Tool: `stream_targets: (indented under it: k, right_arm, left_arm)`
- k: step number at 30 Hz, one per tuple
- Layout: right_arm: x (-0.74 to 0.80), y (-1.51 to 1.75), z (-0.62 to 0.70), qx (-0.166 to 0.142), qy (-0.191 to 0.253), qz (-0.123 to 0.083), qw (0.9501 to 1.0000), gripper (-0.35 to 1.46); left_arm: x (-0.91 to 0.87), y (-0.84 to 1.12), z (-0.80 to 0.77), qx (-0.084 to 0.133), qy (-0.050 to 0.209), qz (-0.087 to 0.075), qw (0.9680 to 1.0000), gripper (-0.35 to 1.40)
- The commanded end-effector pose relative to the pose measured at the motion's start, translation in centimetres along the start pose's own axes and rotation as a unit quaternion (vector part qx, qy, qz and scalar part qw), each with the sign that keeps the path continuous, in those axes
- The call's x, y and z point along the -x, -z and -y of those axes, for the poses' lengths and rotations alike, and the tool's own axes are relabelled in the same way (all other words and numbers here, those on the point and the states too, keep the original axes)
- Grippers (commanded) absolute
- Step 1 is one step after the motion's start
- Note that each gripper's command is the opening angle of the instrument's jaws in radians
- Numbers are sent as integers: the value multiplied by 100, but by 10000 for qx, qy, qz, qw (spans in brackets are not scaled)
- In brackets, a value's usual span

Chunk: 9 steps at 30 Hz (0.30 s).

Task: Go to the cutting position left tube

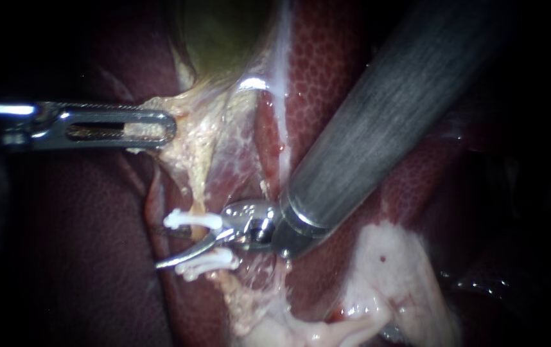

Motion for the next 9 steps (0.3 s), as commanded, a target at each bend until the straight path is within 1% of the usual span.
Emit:
stream_targets:
  k: [1, 9]
  right_arm:
    - [0, 0, 0, -1, 2, 0, 10000, 136]
    - [1, 1, -1, -3, 3, 1, 10000, 136]
  left_arm:
    - [0, 0, 0, 0, 0, 0, 10000, -35]
    - [0, 0, 0, 1, 0, 0, 10000, -35]
